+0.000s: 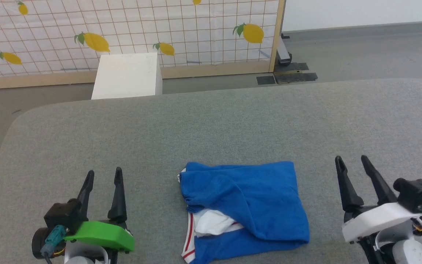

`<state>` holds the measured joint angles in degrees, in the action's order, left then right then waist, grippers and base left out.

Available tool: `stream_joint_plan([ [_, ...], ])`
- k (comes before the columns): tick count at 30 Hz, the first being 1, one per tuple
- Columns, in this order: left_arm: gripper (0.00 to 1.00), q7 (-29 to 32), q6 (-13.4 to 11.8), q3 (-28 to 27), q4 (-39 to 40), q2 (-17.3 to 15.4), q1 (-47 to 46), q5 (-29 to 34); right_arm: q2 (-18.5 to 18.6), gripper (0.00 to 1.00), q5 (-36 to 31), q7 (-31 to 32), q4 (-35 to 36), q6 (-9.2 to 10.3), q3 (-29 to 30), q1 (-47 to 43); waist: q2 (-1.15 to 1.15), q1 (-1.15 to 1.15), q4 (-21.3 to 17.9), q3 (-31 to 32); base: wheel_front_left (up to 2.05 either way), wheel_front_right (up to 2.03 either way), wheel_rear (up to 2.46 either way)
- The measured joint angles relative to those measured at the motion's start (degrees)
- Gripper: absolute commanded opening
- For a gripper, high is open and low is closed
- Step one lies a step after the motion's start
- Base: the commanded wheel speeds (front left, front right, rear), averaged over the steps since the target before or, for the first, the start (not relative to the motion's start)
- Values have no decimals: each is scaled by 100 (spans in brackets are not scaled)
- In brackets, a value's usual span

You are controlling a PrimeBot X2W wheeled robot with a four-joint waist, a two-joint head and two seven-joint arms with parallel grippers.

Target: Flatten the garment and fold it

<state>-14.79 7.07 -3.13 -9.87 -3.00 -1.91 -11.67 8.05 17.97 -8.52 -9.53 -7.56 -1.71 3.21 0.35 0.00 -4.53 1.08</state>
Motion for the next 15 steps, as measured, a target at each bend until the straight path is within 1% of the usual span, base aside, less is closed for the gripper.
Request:
stream_joint_plan([
  [1,100,0,0,-3,1,0,0,-1,-85,100,328,115,-19,0,63,0,0,0,3,-4,0,0,0],
  [2,100,0,0,-10,1,0,-1,-1,-191,100,817,312,-45,0,149,0,0,0,6,-10,0,0,0],
  [4,100,0,0,-22,5,0,-1,-1,-361,100,1926,935,-157,0,374,5,0,0,8,-25,0,0,0],
  [6,100,0,0,-30,9,0,-1,-1,-437,100,3051,1866,-375,0,651,52,0,0,13,-52,0,0,0],
  [8,100,0,0,-30,11,0,-4,-1,-463,100,3774,2715,-681,1,957,156,0,0,23,-79,0,0,0],
  [10,100,0,0,-34,16,0,-15,0,-472,100,4261,3648,-1138,1,1311,347,0,0,40,-117,0,0,0],
  [12,100,0,0,-23,23,1,-26,0,-486,100,4537,4313,-1602,1,1634,598,0,0,67,-154,0,0,0],
  [14,100,0,0,-7,34,1,-38,0,-483,100,4586,4893,-2080,1,1897,928,0,0,107,-196,0,0,0],
  [15,100,0,0,-3,37,1,-49,0,-486,100,4575,5082,-2267,1,1984,1062,0,0,127,-212,0,0,0],
])
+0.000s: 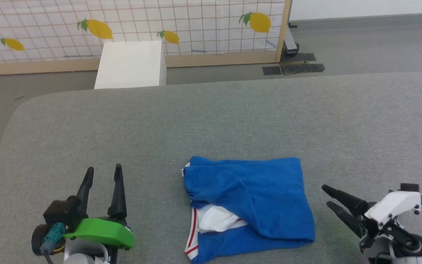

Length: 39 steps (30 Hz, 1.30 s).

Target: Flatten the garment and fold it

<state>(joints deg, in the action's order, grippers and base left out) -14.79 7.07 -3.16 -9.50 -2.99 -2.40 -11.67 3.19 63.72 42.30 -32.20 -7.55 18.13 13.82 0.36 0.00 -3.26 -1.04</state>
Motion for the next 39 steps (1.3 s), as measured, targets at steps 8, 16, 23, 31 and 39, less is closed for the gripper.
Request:
stream_joint_plan([
  [8,100,0,0,22,22,0,-57,2,-11,100,-913,1133,-1212,0,288,865,0,0,230,-137,0,0,0],
  [16,100,0,0,31,26,0,-66,8,-9,100,-996,1439,-1539,-1,-243,1205,0,0,455,-244,0,0,0],
  [23,100,0,0,36,33,0,-66,9,-11,0,-1287,1179,-1206,0,-970,1211,0,0,531,-278,0,0,0],
  [31,100,0,-5,8,60,-1,-64,9,266,0,-3061,630,432,-1,-2158,966,0,0,343,-305,0,0,0],
  [39,100,0,-5,-68,131,1,-185,12,1226,0,-4671,361,1277,-2,-3081,1041,0,0,-127,-435,0,0,0],
])
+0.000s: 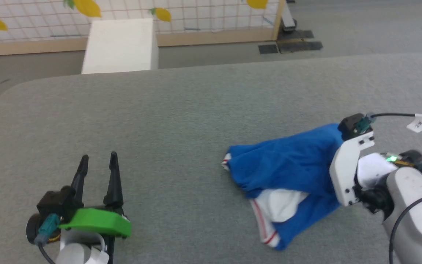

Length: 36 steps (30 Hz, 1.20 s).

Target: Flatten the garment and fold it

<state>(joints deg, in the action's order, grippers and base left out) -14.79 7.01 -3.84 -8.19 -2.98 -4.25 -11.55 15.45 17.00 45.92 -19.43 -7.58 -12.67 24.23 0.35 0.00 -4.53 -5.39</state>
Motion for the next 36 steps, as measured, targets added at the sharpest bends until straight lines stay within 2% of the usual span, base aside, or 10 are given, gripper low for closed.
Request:
stream_joint_plan([
  [7,100,0,1,8,199,-23,-365,211,655,0,-938,-523,-232,-2,-119,616,0,0,-540,-273,0,0,0],
  [13,100,-1,7,153,403,-243,-667,337,883,0,-1592,-1290,-840,-2,129,1341,0,0,-981,-691,0,0,0],
  [16,100,0,7,236,494,-409,-853,369,880,0,-1979,-1673,-1170,-2,452,1656,0,0,-1175,-963,0,0,0],
  [21,100,9,7,375,592,-667,-1172,477,818,0,-2805,-2182,-1633,-2,1435,1941,0,0,-1443,-1463,0,0,0],
  [27,100,119,7,403,737,-944,-1290,500,575,0,-3804,-2586,-1660,-2,2650,1965,0,-1,-1659,-1963,0,0,0],
  [33,100,214,5,327,860,-1050,-1280,491,225,0,-4239,-2955,-1749,-2,3357,1981,0,-1,-1772,-2230,0,0,0],
  [34,100,216,5,334,855,-1048,-1275,491,163,13,-4303,-3005,-1768,-2,3474,1982,0,-1,-1774,-2224,0,0,0],
  [35,100,215,1,343,848,-1044,-1266,490,122,48,-4408,-3047,-1781,-2,3538,1982,0,-1,-1775,-2206,0,0,0],
  [36,100,212,-2,348,837,-1033,-1252,488,89,73,-4468,-3100,-1781,-3,3599,1982,0,-1,-1774,-2185,0,0,0],
])
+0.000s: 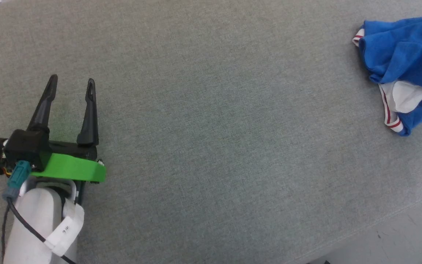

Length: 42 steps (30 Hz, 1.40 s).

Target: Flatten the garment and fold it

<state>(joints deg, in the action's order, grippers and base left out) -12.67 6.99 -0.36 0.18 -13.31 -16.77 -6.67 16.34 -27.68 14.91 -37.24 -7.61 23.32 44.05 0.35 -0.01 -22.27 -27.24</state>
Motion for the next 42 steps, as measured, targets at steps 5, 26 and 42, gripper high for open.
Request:
stream_joint_plan([
  [5,100,-82,-5,94,-223,186,110,-110,-9,100,-110,-355,-5,1,219,-3,0,0,54,225,0,0,0],
  [26,100,-212,-56,105,-1127,938,1061,-612,-363,100,3056,-2204,2105,2,-1068,-2390,0,2,1147,2118,0,0,0],
  [42,100,-212,-47,283,-1222,1015,1280,-646,-1051,100,2913,-2806,3370,2,-1823,-4546,0,2,2341,2811,0,0,0],
])
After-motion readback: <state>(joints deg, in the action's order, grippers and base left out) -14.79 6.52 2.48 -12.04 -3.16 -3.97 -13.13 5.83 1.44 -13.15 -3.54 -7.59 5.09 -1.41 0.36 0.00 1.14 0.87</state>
